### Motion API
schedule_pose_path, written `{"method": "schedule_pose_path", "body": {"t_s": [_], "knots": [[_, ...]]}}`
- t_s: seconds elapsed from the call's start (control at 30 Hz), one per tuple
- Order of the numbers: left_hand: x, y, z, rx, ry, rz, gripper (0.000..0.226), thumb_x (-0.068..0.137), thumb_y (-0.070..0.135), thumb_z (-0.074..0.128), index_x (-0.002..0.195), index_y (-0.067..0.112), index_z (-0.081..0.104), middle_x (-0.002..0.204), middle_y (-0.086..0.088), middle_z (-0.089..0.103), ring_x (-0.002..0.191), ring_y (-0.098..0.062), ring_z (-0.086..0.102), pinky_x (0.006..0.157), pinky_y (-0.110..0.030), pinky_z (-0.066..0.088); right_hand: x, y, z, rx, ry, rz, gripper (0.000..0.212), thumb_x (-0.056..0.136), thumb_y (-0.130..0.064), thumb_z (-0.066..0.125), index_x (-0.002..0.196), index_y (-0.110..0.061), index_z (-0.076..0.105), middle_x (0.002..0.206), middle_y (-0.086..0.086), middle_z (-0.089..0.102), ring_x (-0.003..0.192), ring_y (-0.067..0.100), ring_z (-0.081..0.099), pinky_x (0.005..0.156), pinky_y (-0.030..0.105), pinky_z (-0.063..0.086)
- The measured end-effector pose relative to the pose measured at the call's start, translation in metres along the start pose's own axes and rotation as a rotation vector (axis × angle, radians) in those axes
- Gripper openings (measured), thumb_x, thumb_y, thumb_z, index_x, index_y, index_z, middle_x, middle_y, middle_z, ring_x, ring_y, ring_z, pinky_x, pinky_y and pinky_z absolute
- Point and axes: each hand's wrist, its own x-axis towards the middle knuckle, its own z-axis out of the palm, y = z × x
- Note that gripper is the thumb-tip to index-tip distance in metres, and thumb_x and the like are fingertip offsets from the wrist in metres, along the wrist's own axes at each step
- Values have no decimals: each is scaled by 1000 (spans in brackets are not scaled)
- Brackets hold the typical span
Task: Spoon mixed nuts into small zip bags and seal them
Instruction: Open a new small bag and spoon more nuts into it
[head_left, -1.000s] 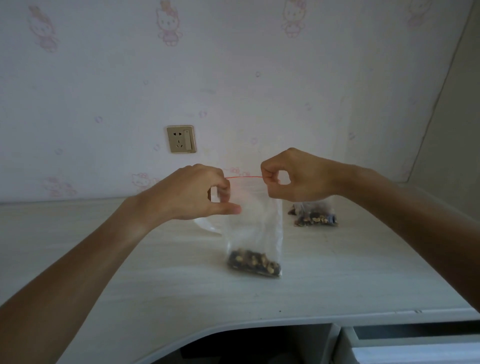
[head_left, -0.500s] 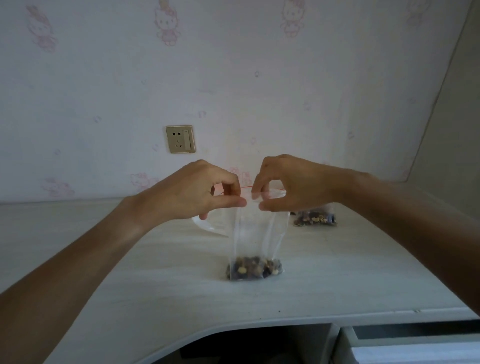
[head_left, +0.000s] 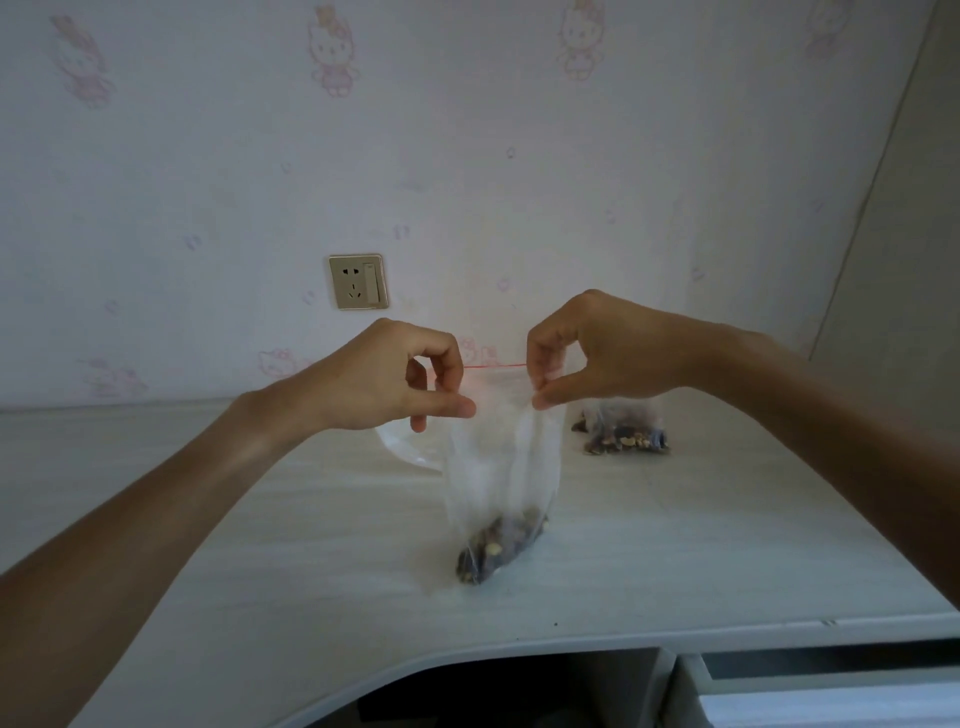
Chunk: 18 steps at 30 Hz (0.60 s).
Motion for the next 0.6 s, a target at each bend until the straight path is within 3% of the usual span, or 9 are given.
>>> {"method": "schedule_pose_path", "body": {"t_s": [0.1,0.23,0.33,0.43,0.53,0.6], "knots": [[-1,2,-2,-50,4,29,24,80,27,90,75,26,66,86,8,74,80,-14,74,76,-31,63,-1,2,3,-18,29,28,20,83,-29,85,81,-14,72,76,-5,71,74,10,65,80,34,55],[-5,-3,-3,-91,18,66,19,85,12,84,80,19,67,107,11,72,106,-17,71,93,-35,60,-2,6,4,-28,87,64,29,80,-39,85,74,-16,69,69,-2,70,67,18,65,74,42,57],[-8,-12,2,-140,92,54,20,88,2,79,80,16,66,114,12,72,107,-15,72,95,-32,59,-2,9,7,-40,124,58,22,82,-34,84,81,-16,71,74,-5,71,71,14,68,70,34,57],[-11,-23,15,-264,188,-1,18,95,-3,69,84,10,62,117,3,74,102,-18,77,96,-39,60,-4,14,15,-77,195,35,13,86,-21,83,90,-21,71,84,-8,71,79,6,67,72,24,52],[-19,-33,29,-442,341,-33,14,96,1,70,99,10,60,121,0,75,102,-23,77,94,-30,59,-11,25,30,-88,365,55,19,87,-18,81,104,-17,71,98,-5,69,87,6,64,81,21,52],[-27,-38,41,-554,388,-51,25,94,1,72,111,14,59,127,-1,73,110,-22,75,97,-29,58,-17,32,44,-42,467,99,26,88,-23,81,110,-18,69,105,-7,67,93,5,63,83,17,52]]}}
